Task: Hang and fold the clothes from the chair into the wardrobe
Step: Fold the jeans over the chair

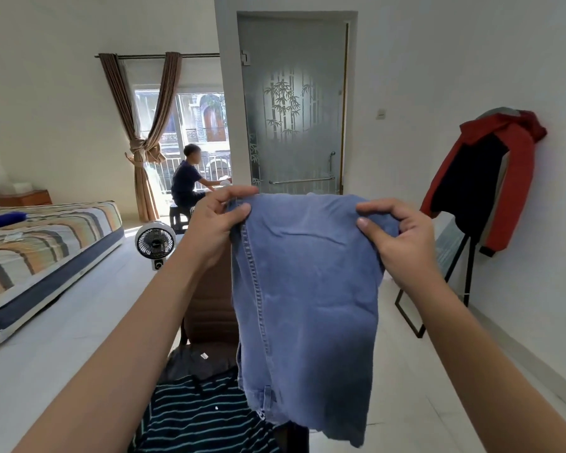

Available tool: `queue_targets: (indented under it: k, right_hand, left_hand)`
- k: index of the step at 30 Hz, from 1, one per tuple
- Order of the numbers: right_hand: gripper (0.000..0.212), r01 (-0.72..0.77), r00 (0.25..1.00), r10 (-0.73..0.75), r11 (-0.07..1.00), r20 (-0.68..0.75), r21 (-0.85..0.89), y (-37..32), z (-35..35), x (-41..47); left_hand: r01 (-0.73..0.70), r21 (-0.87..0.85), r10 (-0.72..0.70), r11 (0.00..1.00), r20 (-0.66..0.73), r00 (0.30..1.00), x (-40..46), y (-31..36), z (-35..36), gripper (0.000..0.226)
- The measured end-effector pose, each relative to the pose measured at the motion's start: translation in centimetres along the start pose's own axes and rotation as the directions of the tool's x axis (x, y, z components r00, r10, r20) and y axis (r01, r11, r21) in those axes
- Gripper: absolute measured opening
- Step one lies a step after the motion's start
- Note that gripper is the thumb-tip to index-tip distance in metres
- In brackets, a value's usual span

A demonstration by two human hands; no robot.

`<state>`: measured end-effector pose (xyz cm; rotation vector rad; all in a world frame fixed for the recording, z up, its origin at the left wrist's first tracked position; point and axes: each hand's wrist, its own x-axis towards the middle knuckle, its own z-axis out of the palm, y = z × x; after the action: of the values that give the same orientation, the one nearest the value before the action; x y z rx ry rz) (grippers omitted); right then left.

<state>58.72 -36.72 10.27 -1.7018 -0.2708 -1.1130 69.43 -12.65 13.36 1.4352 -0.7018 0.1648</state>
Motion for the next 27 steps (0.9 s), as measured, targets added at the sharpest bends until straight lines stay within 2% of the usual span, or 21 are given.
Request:
queue_targets:
  k: [3, 6, 9, 13, 17, 19, 23, 27]
  right_hand:
    - [0.027, -0.012, 0.998, 0.012, 1.0, -0.058, 0.014, 0.9, -0.1, 0.6]
    - [0.029, -0.006, 0.999, 0.007, 1.0, -0.038, 0.025, 1.2, -0.1, 1.1]
    - [0.039, 0.043, 0.999, -0.043, 0.999, 0.009, 0.027, 0.7, 0.3, 1.3]
    - [0.038, 0.103, 0.995, -0.102, 0.994, 0.019, -0.038, 0.1, 0.1, 2.2]
    - [0.026, 0.148, 0.989, -0.147, 0.983, 0.021, -0.108, -0.2, -0.3, 3.2]
    - [0.023, 0.16, 0.987, -0.16, 0.978, 0.011, -0.131, -0.3, -0.4, 3.6]
    - [0.019, 0.167, 0.986, -0.169, 0.974, -0.004, -0.151, -0.3, -0.9, 4.3]
    - [0.018, 0.166, 0.985, -0.17, 0.975, -0.019, -0.151, -0.3, -1.3, 4.3]
  left_hand:
    - [0.085, -0.261, -0.057, 0.961, 0.113, 0.992, 0.2, 0.9, 0.5, 0.055]
    - [0.085, -0.287, -0.046, 0.954, 0.141, 0.989, 0.1, 1.2, 1.2, 0.064]
    - [0.039, -0.235, -0.01, 0.971, 0.12, 0.993, 0.0, 1.2, 1.4, 0.059]
    - [-0.096, 0.018, 0.093, 0.995, 0.11, 0.99, 0.5, 1.3, 1.0, 0.047]
    - [-0.17, 0.115, 0.18, 0.979, -0.083, 0.98, 1.5, 1.5, 1.3, 0.037]
    - [-0.207, 0.147, 0.227, 0.967, -0.136, 0.964, 2.2, 1.6, 1.6, 0.036]
    - [-0.265, 0.236, 0.303, 0.935, -0.146, 0.942, 2.7, 2.0, 2.3, 0.037]
    - [-0.276, 0.305, 0.321, 0.911, -0.106, 0.941, 2.9, 2.8, 2.6, 0.037]
